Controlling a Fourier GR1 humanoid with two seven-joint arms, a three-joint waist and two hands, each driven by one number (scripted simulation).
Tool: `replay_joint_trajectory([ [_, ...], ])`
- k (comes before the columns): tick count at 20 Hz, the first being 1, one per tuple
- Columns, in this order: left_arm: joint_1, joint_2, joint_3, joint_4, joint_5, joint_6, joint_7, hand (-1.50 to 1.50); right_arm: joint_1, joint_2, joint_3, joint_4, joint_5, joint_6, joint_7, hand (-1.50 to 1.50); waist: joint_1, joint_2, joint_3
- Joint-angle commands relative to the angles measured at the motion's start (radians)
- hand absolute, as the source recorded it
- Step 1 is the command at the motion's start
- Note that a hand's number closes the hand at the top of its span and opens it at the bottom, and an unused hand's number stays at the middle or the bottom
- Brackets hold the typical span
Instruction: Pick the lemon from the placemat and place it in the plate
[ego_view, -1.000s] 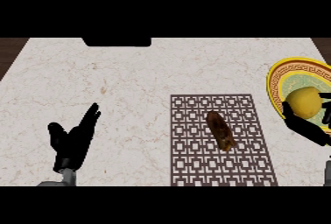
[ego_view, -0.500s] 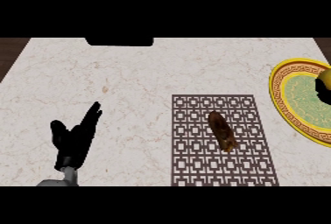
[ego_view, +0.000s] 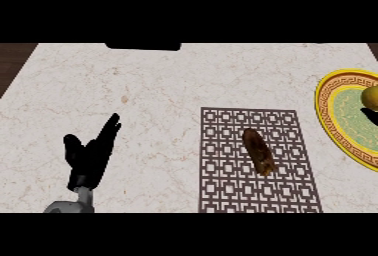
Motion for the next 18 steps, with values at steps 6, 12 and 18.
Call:
replay_joint_trajectory([
  [6, -0.005, -0.013, 0.002, 0.045, 0.004, -0.008, 0.007, 0.0, -0.128, -0.007, -0.096, 0.274, -0.095, 0.164, -0.3, -1.5, -0.002, 0.009, -0.002],
  [12, 0.039, -0.022, -0.004, 0.035, 0.012, -0.021, -0.002, 0.0, -0.176, -0.024, -0.252, 0.318, -0.247, 0.221, -0.402, -1.5, -0.011, 0.004, -0.003],
  [18, 0.048, -0.026, -0.001, 0.039, -0.005, -0.009, -0.011, 0.0, -0.127, -0.134, -0.315, 0.414, -0.309, 0.422, -0.439, -1.5, -0.026, 0.0, -0.005],
])
